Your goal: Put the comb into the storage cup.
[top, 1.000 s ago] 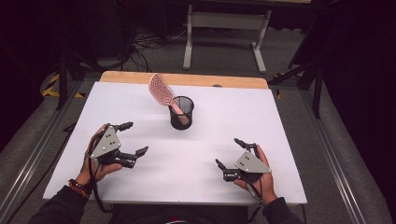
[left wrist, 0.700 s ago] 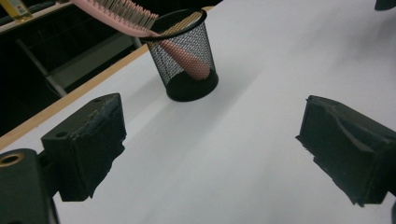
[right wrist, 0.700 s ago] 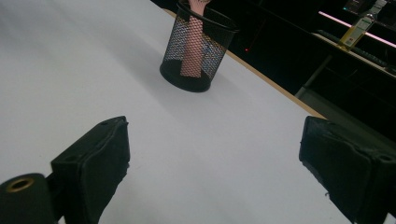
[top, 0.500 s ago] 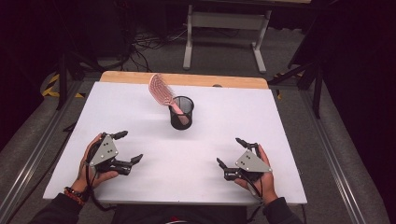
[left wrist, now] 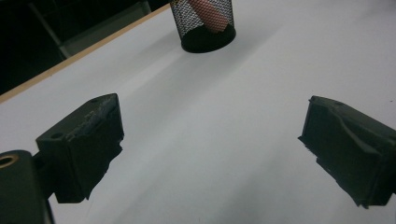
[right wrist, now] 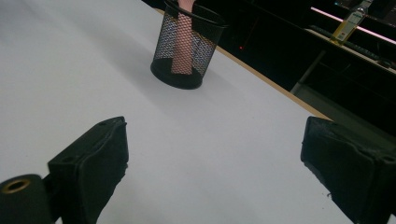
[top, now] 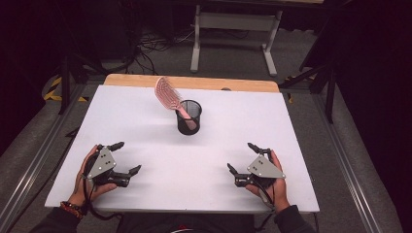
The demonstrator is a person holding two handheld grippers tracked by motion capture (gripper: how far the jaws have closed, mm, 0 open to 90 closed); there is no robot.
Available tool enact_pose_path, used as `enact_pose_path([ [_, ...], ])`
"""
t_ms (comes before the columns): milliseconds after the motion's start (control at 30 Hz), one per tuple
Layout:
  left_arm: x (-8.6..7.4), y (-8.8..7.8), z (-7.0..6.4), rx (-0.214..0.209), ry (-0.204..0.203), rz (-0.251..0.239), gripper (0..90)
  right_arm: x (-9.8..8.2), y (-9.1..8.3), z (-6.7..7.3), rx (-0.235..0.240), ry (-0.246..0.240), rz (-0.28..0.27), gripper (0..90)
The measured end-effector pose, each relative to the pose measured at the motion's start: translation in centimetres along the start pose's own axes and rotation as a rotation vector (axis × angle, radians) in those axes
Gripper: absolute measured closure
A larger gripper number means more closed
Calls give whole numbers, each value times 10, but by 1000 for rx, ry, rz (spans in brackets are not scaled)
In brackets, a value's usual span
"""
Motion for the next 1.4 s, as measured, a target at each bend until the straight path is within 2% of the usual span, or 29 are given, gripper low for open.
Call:
enact_pose_path([
  [100, -4, -2, 1, 0, -11, 6, 62, -1, -1, -1, -3, 6, -3, 82],
  [200, -9, -5, 3, 33, -9, 36, 64, -1, -2, -4, -6, 10, -7, 80],
  [333, -11, -6, 1, 29, -32, 29, 66, -1, -3, -7, -3, 18, -17, 81],
  [400, -11, -5, 0, 30, -22, 38, 66, -2, -4, -8, -5, 22, -18, 80],
  [633, -6, -9, -3, 39, -9, 9, 65, -1, -6, -7, -9, 14, -19, 81],
  [967, -5, -11, -2, 31, -18, -21, 65, 1, -4, -3, 1, -2, -12, 81],
  [1100, -5, -10, -3, 31, -16, -17, 65, 0, -4, -2, 6, -2, -9, 81],
  [1167, -4, -10, -4, 42, -2, -4, 65, 0, -4, -1, 7, -8, -12, 81],
  [1400, -4, -11, -3, 47, -9, -6, 66, 2, -4, 0, 7, -21, -11, 81],
])
Point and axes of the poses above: each handheld gripper's, and its own axes: y roughly forward along the jaws, x roughly out of its top, z roughly to its left, the point moved 2 cm from there along y, roughly forward along the jaws, and after that the axes turned 3 degrees about -x, right-handed, at the moved point
